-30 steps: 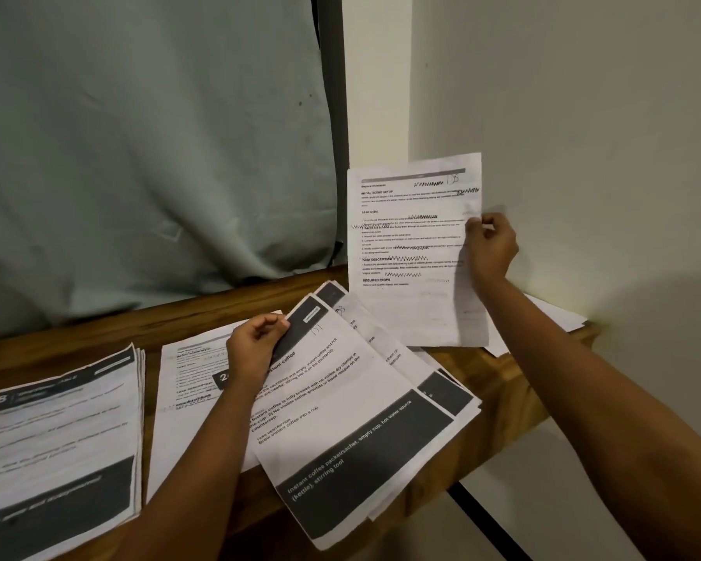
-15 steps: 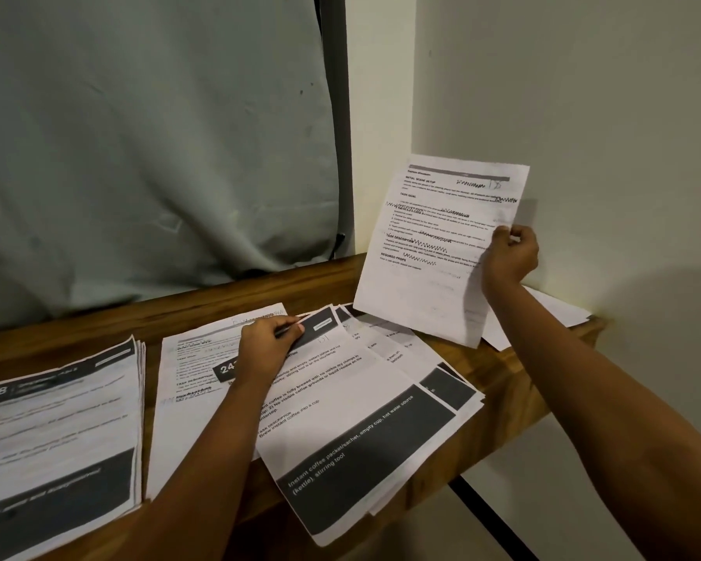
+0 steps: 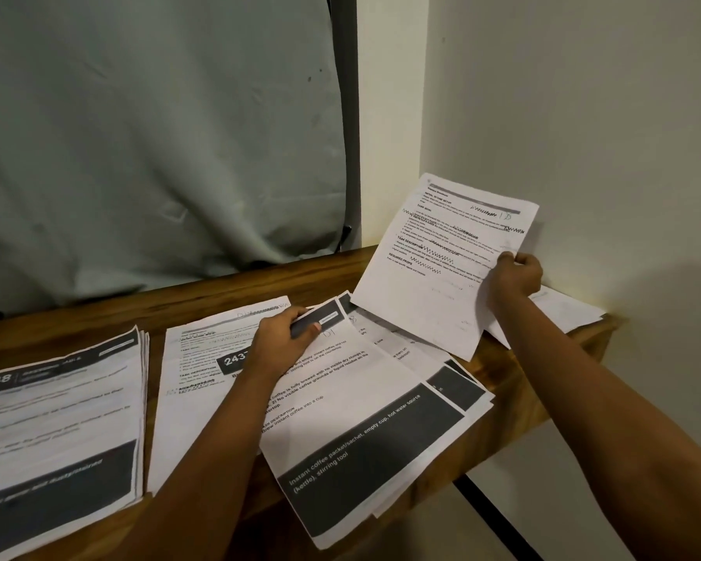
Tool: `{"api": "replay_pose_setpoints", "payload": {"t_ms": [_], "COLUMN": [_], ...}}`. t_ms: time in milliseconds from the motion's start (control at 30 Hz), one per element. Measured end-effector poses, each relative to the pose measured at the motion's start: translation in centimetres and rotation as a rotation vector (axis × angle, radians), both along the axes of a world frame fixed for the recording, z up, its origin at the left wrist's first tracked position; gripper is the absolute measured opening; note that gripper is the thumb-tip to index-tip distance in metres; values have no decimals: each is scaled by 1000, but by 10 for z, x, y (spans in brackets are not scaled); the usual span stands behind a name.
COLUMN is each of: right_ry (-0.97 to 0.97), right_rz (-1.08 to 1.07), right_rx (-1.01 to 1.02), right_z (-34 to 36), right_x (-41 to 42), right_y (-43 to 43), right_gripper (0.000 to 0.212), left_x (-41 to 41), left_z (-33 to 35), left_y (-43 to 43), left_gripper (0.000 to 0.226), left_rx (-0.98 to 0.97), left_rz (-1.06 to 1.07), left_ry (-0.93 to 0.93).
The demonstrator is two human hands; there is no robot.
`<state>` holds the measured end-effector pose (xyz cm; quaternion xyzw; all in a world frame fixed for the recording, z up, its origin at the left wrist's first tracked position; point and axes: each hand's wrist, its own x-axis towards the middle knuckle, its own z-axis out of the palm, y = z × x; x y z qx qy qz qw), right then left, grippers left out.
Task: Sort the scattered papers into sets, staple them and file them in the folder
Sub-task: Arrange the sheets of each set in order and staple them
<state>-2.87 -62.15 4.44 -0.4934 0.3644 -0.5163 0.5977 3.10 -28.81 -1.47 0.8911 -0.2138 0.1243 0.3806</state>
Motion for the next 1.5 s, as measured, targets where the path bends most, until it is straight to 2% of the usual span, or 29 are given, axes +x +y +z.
{"api": "replay_pose_setpoints", "payload": {"t_ms": [300, 667, 767, 833, 1000, 1067, 1200, 1267, 1367, 1500], "right_ry": [47, -71, -146, -158, -179, -169, -140, -144, -141, 25], "right_rz": [34, 69, 87, 59, 33, 29, 37, 53, 112, 144], "right_rx": [55, 138, 257, 268, 276, 278, 282, 292, 315, 132], "right_z": [-6, 3, 10, 11, 16, 17, 22, 25, 29, 34], "right_x": [2, 0, -4, -2, -4, -4, -5, -5, -4, 0], "right_y": [1, 3, 4, 0, 2, 3, 3, 3, -1, 1], "right_gripper": [18, 18, 6, 1, 7, 11, 2, 7, 11, 24], "left_x": [-2, 0, -2, -5, -7, -6, -2, 4, 7, 6], "left_z": [2, 1, 3, 5, 7, 6, 9, 10, 11, 9], "left_y": [0, 1, 0, -2, 2, 5, 8, 11, 16, 16], "left_gripper": [42, 33, 35, 38, 35, 29, 28, 35, 30, 22], "left_rx": [-87, -80, -124, -169, -368, -532, -909, -1034, -1137, -1292], "left_rz": [19, -46, -63, -53, -52, -68, 19, 42, 35, 56], "left_ry": [-43, 22, 5, -32, 5, 79, 277, 352, 413, 527]}}
